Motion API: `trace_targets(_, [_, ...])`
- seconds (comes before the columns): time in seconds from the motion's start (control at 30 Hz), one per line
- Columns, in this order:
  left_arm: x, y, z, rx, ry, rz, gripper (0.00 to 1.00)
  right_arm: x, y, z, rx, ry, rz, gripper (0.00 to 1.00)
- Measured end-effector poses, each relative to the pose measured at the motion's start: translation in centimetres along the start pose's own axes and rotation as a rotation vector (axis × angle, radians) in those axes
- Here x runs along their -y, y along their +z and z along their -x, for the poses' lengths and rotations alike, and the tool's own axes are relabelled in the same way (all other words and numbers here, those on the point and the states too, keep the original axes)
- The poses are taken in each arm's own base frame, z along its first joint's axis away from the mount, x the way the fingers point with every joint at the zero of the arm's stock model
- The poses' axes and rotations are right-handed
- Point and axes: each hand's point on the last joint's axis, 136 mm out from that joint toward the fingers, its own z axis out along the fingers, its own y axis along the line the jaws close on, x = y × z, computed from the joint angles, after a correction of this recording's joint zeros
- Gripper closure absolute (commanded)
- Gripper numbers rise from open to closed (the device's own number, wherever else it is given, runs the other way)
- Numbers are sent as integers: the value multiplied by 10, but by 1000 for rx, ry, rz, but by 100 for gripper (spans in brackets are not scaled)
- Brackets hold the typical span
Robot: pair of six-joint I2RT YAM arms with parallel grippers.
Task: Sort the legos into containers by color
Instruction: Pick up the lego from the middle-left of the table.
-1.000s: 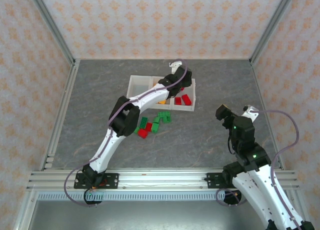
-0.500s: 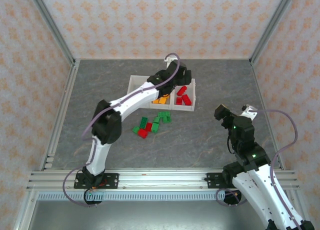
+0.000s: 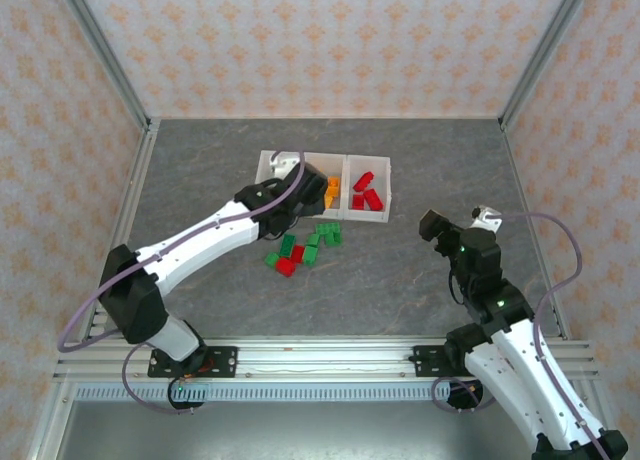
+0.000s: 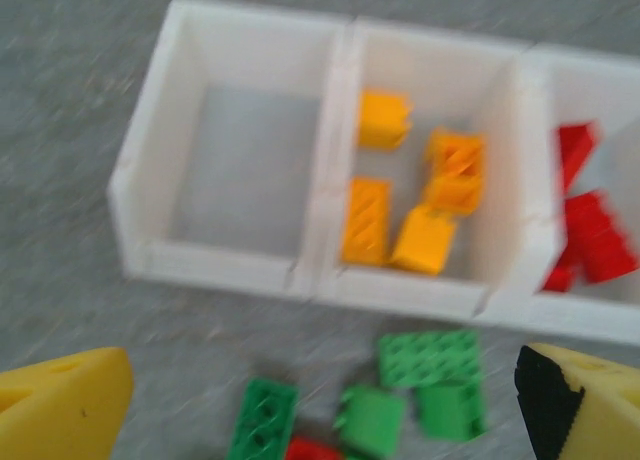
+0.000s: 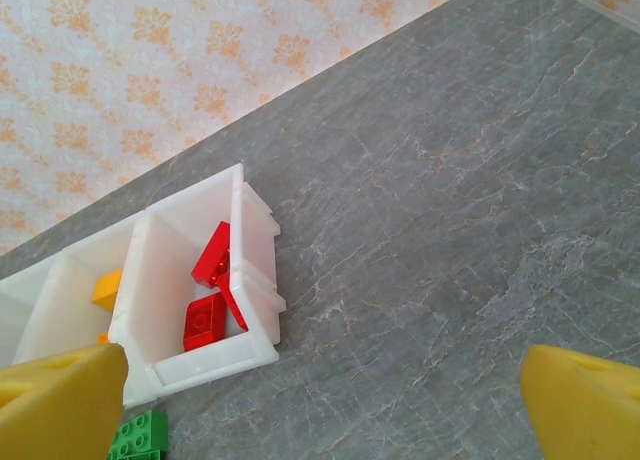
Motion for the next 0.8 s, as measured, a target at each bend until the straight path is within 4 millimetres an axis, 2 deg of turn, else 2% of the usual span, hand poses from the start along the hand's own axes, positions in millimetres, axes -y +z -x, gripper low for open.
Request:
trace_targets(0.13, [-38,3,-43,-90,-8,92,1,-2,2,-2,-5,1,13,0])
trace_targets(0.3, [-60,8,-79,-166,-39,137,6,-1,7,-8,-12,-3,17,0])
trace_targets(0.4, [-64,13,-101,-229,-39,135,13,-1,9,-10,-21,-7,11,0])
trace_targets(0.6, [-58,10,-136,-317,10,84,17,-1,9,-10,-20,-6,11,0])
trace_targets(0.8, [-42,4,-142,-329,27,6,18,0,10,-11,-24,-8,8,0])
